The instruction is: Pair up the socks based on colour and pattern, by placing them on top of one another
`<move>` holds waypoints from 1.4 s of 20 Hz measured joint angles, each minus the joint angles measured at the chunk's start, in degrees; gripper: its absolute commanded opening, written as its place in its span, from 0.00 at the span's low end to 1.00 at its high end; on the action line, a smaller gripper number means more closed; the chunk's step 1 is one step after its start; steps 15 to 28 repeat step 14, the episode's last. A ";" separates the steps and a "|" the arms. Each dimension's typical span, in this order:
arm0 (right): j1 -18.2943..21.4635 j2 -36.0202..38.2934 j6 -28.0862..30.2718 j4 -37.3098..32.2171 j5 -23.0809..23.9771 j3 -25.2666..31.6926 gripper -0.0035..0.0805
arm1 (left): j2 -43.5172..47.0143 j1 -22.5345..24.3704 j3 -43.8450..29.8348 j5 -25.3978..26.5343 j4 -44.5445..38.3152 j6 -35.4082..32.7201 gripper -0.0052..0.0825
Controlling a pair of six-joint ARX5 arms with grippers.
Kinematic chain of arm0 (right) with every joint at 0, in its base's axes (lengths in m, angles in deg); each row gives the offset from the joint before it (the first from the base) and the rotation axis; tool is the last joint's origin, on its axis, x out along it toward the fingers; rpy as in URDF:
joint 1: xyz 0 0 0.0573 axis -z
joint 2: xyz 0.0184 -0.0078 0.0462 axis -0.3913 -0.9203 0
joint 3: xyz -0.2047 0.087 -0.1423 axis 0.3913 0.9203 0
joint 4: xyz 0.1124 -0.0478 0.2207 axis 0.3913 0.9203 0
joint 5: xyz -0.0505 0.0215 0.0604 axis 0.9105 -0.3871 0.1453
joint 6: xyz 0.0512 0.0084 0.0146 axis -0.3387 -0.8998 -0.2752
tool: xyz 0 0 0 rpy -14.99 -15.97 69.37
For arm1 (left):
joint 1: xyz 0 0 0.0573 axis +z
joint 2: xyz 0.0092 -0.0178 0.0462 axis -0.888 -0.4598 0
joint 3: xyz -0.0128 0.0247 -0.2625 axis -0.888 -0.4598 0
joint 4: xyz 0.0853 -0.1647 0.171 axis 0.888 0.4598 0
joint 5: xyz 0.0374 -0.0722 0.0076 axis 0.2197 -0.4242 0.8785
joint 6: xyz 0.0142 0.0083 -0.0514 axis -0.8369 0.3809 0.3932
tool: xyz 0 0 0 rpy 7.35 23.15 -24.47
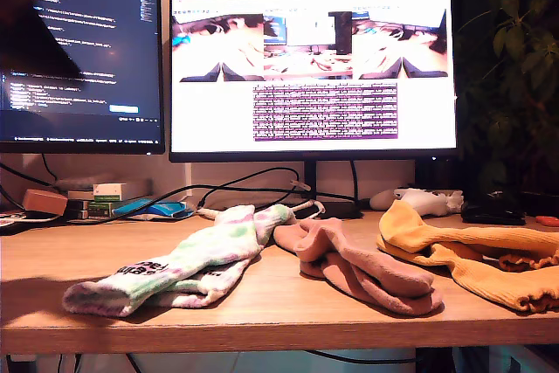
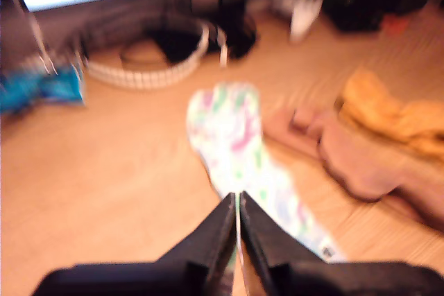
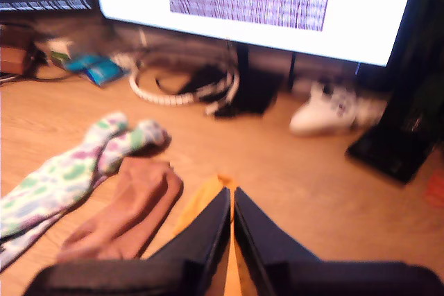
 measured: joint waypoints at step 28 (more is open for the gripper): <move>0.00 8.68 -0.07 23.74 0.02 0.00 0.03 | 11.13 0.00 0.11 0.00 17.51 0.48 0.04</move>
